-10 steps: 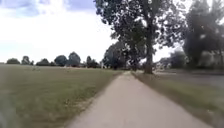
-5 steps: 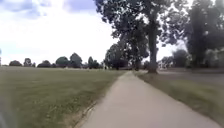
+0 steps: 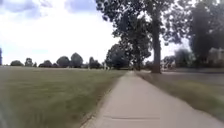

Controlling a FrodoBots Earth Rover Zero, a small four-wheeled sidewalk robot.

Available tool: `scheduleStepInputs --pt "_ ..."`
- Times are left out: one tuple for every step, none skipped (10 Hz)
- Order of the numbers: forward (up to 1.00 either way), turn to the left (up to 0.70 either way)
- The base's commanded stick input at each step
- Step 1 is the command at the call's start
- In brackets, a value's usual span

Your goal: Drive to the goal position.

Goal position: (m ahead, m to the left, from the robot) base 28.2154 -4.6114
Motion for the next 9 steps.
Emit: scheduleStepInputs --pt "1.0 -0.4" --pt "1.0 -0.4" --pt "1.0 -0.4" --pt "1.0 -0.4" --pt "1.0 -0.3" --pt "1.0 0.0" --pt "1.0 0.0" --pt "1.0 0.0" --pt "1.0 0.0"
